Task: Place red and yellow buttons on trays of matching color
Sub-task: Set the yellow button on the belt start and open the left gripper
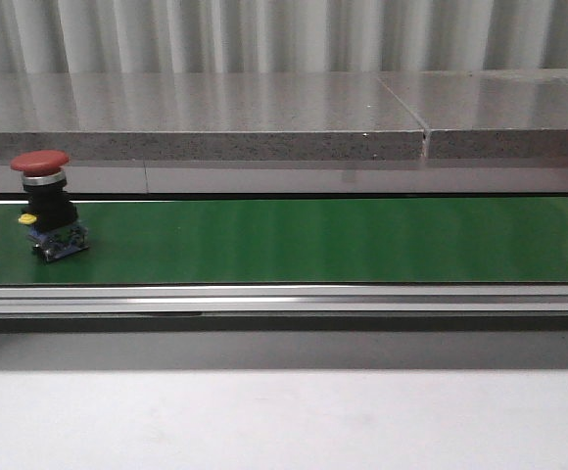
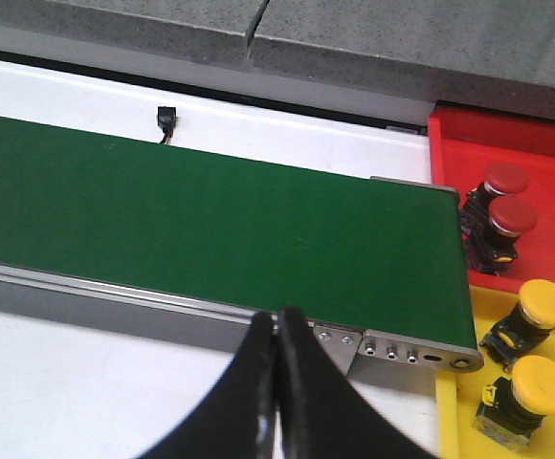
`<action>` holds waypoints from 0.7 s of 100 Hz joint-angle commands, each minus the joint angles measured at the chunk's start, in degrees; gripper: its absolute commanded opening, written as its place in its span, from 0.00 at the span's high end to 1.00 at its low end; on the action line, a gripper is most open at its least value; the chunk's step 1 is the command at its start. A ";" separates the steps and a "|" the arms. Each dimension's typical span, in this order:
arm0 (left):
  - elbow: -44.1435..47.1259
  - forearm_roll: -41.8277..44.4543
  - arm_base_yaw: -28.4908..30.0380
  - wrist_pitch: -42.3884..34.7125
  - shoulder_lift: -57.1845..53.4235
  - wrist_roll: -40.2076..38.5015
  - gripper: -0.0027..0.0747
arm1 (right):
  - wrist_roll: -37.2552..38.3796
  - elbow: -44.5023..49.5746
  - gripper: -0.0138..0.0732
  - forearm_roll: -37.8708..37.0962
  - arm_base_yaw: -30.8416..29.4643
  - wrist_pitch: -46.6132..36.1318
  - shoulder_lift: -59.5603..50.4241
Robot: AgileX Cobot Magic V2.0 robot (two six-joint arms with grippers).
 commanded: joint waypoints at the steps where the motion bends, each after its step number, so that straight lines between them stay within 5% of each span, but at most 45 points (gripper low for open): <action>1: 0.97 -0.80 -0.05 -2.45 -6.58 0.63 0.69 | -0.38 -1.40 0.92 -0.10 0.02 -4.00 0.20; 34: 15.61 -0.80 -3.17 -9.32 -22.14 0.63 0.70 | -0.38 -1.40 0.92 -0.10 0.02 -4.00 0.20; 70: 16.33 -0.80 -13.83 -1.19 -31.32 0.63 0.70 | -0.38 -1.40 0.92 -0.10 0.02 -4.00 0.20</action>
